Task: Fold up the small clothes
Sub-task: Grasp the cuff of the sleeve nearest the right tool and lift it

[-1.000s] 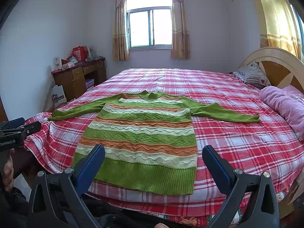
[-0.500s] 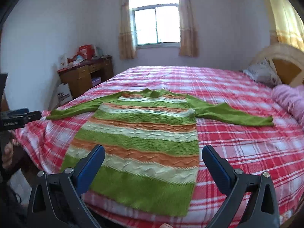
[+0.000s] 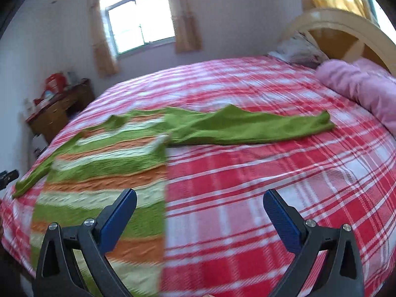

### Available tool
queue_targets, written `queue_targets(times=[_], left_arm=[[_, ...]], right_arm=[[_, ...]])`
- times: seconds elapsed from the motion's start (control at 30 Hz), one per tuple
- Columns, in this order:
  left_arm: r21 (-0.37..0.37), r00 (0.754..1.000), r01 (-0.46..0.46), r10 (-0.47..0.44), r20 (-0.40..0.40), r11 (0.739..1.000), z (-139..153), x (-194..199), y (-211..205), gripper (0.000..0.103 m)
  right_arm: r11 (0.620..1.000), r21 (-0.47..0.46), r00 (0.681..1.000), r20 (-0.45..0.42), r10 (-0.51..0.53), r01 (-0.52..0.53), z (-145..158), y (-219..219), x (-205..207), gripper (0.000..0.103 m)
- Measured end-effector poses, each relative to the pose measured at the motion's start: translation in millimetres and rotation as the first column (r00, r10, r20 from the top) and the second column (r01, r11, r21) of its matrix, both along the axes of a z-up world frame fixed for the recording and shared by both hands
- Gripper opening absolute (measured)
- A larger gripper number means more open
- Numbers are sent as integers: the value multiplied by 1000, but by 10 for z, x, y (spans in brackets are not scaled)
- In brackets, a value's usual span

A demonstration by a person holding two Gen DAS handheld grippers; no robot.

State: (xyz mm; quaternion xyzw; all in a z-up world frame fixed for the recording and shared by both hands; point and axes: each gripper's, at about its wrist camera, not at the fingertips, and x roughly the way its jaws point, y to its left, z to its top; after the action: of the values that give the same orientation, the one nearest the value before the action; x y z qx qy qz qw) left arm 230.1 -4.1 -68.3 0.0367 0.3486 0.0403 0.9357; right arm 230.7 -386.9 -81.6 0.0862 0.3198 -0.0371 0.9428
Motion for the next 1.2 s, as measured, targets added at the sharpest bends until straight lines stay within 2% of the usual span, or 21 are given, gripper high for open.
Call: queue_targets(times=[0.17,0.27,0.37,0.47,0.6,0.7,0.73,0.8,0.97,1.03,1.07,1.2], left_arm=[[1,999,-17,17,-28,1000,-170,374,-36,103],[6,998,-24,25,-49,1000,-277,549,-70,103],[23,998,-38,40,-57,999,-366,717,-130,103],[41,997,-53,55,-59,998,-432,861,-167,103],[56,995,-76,79,-55,996,-485,1037,-190,103],[43,992,-103,106,-68,994,-533,1168,-149,103],[36,991,-112,114,-71,993,-550,1202,-125,103],[27,988,-128,130,-83,991,-593,1259,-91,103],[13,984,-144,145,-106,989,-683,1307,-80,103],[13,983,-146,146,-112,989,-710,1311,-89,103],[10,983,-145,145,-115,989,-726,1315,-96,103],[0,982,-141,140,-125,990,-757,1319,-92,103]], right_arm=[[992,26,992,-43,-121,122,-101,-600,299,101],[980,39,980,-59,-190,193,-123,-966,443,84],[962,73,963,-86,-257,263,-173,-1358,583,80],[946,83,947,-105,-304,313,-211,-1671,706,62],[913,138,921,-127,-368,384,-273,-2120,848,60],[893,144,902,-135,-409,426,-287,-2353,940,60],[887,151,898,-138,-418,436,-298,-2438,992,58],[880,174,896,-147,-420,441,-323,-2543,1058,46],[863,198,884,-148,-443,465,-363,-2745,1233,43],[869,188,888,-142,-436,457,-369,-2760,1288,22],[875,183,892,-141,-429,449,-380,-2763,1309,6],[877,225,905,-112,-410,425,-352,-2776,1216,4]])
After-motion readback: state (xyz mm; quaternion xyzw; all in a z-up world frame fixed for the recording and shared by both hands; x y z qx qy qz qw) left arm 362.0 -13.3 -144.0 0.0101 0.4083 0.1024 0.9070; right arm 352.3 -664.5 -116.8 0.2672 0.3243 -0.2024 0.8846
